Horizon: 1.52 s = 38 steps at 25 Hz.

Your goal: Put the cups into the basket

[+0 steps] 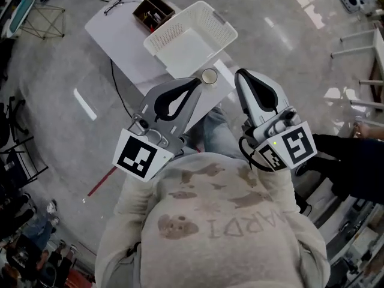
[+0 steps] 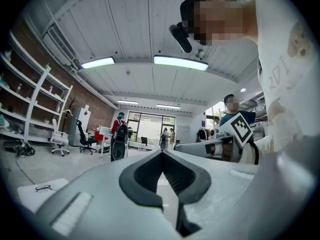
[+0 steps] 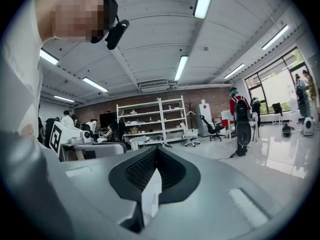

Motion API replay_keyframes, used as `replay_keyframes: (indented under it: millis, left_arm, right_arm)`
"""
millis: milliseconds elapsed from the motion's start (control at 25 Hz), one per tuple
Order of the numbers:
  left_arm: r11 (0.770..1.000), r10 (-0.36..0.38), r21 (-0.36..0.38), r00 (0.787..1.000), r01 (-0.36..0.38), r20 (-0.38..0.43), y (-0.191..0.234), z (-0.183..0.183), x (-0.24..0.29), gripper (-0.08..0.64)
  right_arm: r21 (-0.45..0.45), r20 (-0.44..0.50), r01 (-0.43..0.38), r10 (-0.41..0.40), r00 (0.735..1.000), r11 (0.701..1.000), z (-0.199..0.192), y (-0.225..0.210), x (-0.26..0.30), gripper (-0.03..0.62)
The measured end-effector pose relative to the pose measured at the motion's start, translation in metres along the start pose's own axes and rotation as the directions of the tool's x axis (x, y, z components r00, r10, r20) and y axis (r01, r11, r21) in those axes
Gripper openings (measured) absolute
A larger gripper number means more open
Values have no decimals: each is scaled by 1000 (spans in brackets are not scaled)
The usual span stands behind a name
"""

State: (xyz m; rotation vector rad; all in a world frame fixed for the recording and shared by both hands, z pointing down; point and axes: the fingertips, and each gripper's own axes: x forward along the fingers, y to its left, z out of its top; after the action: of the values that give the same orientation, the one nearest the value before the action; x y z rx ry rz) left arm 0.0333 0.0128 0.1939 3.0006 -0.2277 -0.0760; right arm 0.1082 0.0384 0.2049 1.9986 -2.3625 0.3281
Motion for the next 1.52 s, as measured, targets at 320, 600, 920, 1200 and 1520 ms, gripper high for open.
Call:
replay_keyframes:
  millis: [320,600,920,1200,1520]
  left_arm:
    - [987,159,-12,987,-159,-5,18,-17,40,0]
    - [948,314,-45,948,-317,-52,35,-51,60,0]
    - [900,425,-59,900,-432,-100,52,-79,66,0]
    - [881,452,-95,883,-464,-130,66,-111,66,0]
    - [899,385,-141,903,-414,-190,72,-170,81,0]
  right_arm:
    - [8,-143,-175,175,974,984,-36,-59,45,28]
    - [44,-319,-274,274,907,961,-103,-106,74,29]
    - [109,-498,-285,301,814,952,-198,-133,96,41]
    - [152,-615,-265,301,729,952,-279,-137,116,55]
    - [135,-716,-230,256,650,964,-358,-148,121,61]
